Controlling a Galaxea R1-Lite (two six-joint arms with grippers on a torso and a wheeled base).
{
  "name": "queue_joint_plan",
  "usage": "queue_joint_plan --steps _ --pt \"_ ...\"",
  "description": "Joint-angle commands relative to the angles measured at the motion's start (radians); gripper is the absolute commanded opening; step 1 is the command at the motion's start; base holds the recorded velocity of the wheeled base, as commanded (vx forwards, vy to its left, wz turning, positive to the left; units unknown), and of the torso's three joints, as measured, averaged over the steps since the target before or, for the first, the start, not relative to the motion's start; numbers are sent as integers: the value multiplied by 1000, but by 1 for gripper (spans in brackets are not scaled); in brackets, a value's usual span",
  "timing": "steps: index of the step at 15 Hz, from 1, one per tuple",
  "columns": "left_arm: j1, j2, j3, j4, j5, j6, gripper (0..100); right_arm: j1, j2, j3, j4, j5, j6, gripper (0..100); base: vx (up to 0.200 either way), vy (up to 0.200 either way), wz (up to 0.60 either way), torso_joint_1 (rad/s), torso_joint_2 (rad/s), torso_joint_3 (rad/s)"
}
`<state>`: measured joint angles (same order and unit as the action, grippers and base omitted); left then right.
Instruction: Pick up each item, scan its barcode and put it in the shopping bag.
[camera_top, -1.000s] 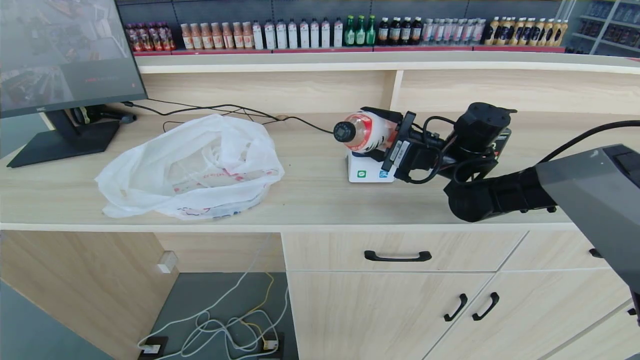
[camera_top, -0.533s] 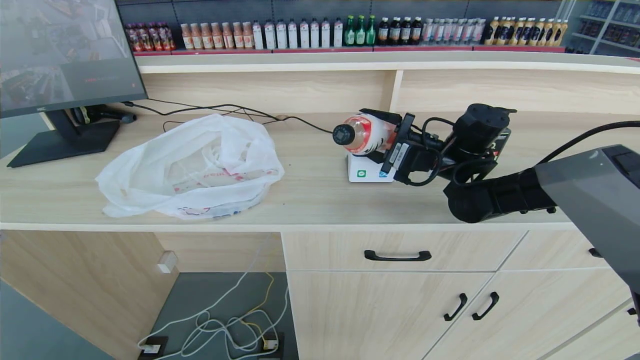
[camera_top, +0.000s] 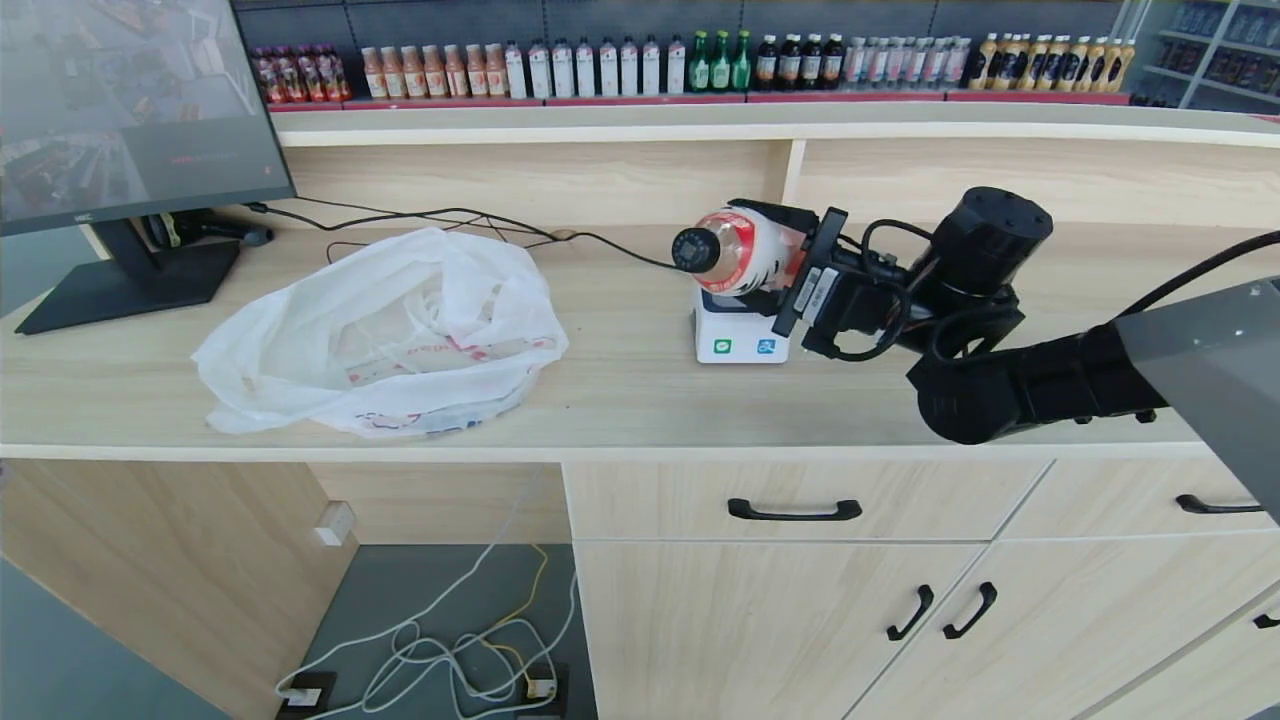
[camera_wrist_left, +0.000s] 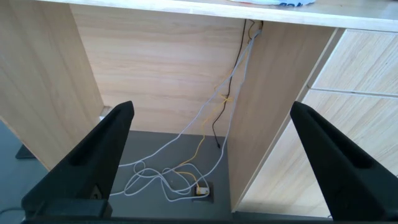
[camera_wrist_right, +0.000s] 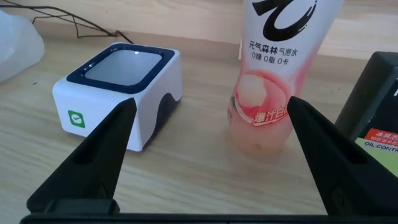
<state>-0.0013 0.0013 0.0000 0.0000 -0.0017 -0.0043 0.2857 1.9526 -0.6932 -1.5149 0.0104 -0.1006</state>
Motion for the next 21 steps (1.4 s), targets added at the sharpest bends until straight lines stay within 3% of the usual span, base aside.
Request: queue_joint_plan --steps 1,7,14,21 --pt "0 0 0 0 0 0 100 -7 0 -69 68 0 12 100 0 0 0 0 0 0" --pt "0 0 0 0 0 0 100 -43 0 -287 312 3 13 100 0 0 0 0 0 0" --pt "0 0 0 0 0 0 100 -73 6 -310 358 3 15 100 0 0 0 0 0 0" --pt "0 0 0 0 0 0 100 -94 49 -462 484 0 15 100 0 0 0 0 0 0"
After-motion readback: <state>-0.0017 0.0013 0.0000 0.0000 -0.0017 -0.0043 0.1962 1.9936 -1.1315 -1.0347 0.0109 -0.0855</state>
